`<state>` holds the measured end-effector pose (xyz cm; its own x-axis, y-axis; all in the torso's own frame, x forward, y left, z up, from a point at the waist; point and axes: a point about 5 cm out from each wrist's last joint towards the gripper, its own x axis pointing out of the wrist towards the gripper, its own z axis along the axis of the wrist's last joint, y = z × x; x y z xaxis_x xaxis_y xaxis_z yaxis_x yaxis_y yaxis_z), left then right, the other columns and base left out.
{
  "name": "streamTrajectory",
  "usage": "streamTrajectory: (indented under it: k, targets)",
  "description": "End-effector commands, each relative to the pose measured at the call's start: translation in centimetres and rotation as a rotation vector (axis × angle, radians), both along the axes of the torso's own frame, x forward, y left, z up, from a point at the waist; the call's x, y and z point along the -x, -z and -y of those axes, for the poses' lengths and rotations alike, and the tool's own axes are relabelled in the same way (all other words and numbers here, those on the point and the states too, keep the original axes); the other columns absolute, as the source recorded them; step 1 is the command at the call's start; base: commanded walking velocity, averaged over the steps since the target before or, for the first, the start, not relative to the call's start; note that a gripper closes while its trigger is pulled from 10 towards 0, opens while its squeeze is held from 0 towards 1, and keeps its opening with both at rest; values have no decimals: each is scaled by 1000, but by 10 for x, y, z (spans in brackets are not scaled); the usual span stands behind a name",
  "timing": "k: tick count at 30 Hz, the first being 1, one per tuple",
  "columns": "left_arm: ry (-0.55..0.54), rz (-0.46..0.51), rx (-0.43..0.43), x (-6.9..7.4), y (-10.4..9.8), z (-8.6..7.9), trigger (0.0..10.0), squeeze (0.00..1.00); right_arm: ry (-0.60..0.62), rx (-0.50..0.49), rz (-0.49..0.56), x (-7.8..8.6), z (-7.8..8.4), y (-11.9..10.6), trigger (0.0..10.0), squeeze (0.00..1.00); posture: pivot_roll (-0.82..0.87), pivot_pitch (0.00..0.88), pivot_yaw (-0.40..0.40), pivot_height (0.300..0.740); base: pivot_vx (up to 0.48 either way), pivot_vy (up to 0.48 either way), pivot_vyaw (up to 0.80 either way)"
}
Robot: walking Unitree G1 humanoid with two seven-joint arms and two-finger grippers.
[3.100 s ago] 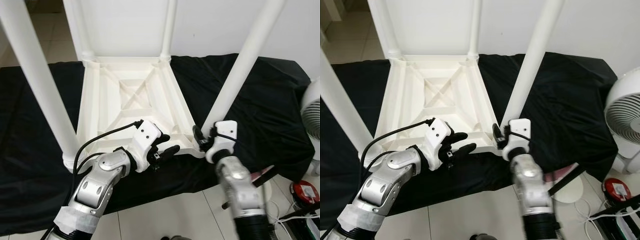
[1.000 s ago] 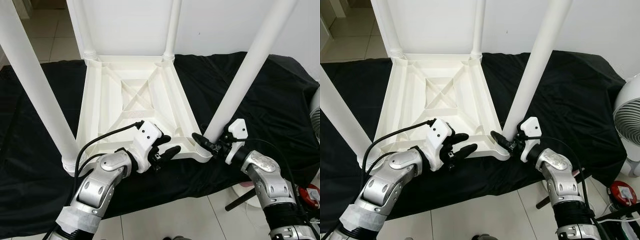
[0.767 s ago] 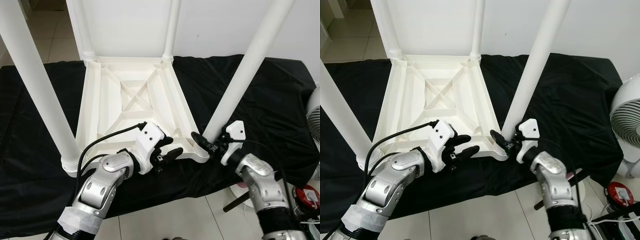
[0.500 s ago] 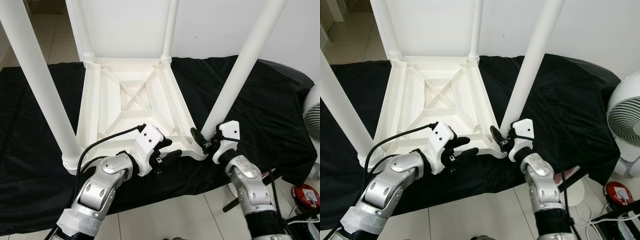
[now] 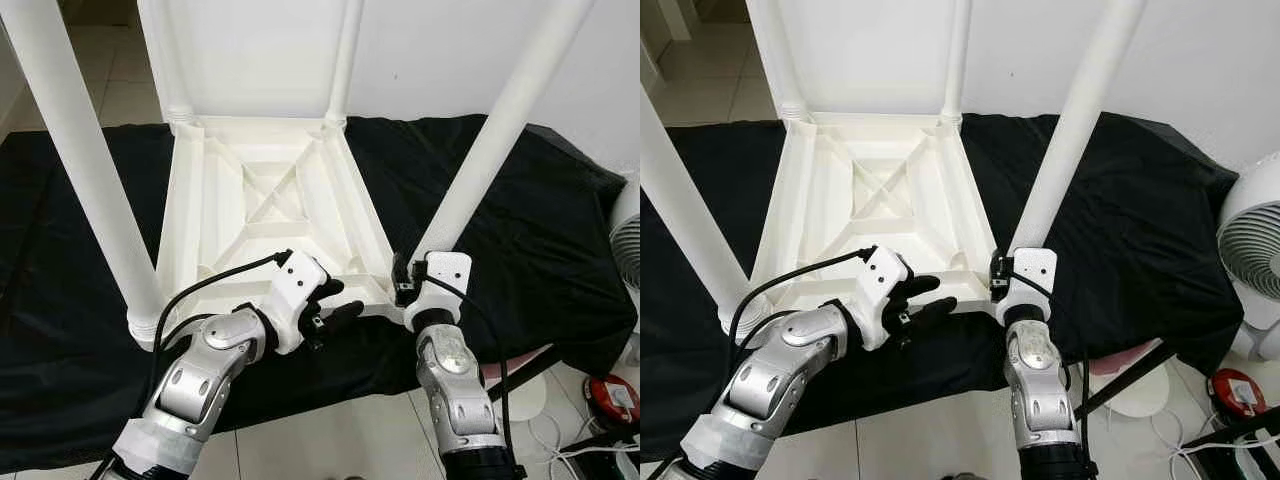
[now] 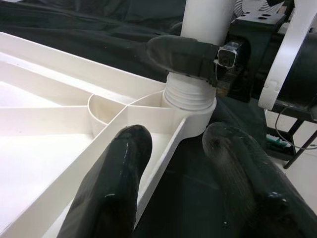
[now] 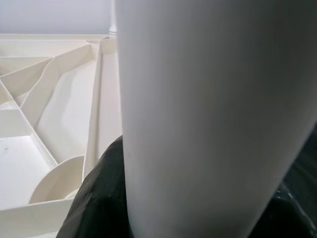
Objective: Building children table
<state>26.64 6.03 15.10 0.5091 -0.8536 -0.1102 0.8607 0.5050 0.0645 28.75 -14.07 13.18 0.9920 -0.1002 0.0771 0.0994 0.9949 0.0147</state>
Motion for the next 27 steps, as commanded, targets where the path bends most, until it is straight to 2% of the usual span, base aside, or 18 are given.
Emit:
streamTrajectory:
  k: [1, 2, 3, 4, 10, 11, 12, 13, 17, 18, 19, 20, 22, 27]
  targets:
    - [-32, -4, -12, 0, 2, 0, 10000, 0, 38, 19, -85, 3, 5, 15, 10000, 0, 35, 12, -74, 740, 0, 0, 0]
    - [-32, -4, -12, 0, 2, 0, 10000, 0, 38, 19, -85, 3, 5, 15, 10000, 0, 35, 12, -74, 740, 0, 0, 0]
    - [-32, -3, -12, 0, 2, 0, 10000, 0, 18, 6, -66, 4, 3, 13, 10000, 1000, 36, 10, -75, 740, 0, 0, 0]
    - [-32, -3, -12, 0, 2, -1, 10000, 0, -17, -16, -21, 7, -1, 6, 10000, 1000, 36, 10, -75, 740, 0, 0, 0]
    - [-30, -5, -13, 0, 2, 0, 10000, 0, -50, -20, 50, 13, -2, -3, 10000, 1000, 34, 8, -72, 740, 0, 0, 0]
    - [-28, -6, -14, 0, 2, 0, 10000, 0, -62, -31, 55, 14, -1, -3, 10000, 820, 35, 7, -74, 740, 0, 0, 0]
    - [-27, -6, -15, 0, 2, 0, 10000, 0, -69, -39, 56, 15, 0, -3, 10000, 820, 35, 7, -74, 740, 0, 0, 0]
    - [-26, -8, -14, 0, 2, 0, 10000, 0, -96, -35, 61, 16, 1, -4, 10000, 0, 34, 8, -73, 740, 0, 0, 0]
    - [-25, -11, -13, 1, 3, 0, 10000, 0, -157, -34, 68, 17, 4, -4, 10000, 0, 35, 7, -74, 740, 0, 0, 0]
    - [-24, -10, -13, 1, 2, -1, 10000, 0, -201, -33, 75, 18, 7, -5, 10000, 0, 37, 9, -73, 740, 0, 0, 0]
    - [-19, -13, 1, 2, 1, -1, 10000, 0, -301, -15, 63, 17, 15, -4, 10000, 0, 38, 13, -75, 740, 0, 0, 0]
    - [-19, -13, 1, 2, 1, -1, 10000, 0, -301, -15, 63, 17, 15, -4, 10000, 0, 38, 13, -75, 740, 0, 0, 0]
    - [-14, -18, 21, 4, 0, -1, 10000, 0, -388, 13, 51, 15, 19, -4, 10000, 0, 39, 17, -77, 740, 0, 0, 0]
    - [-7, -14, 24, 5, -1, 1, 10000, 0, -497, 52, 38, 10, 25, -4, 10000, 0, 43, 18, -77, 740, 0, 0, 0]
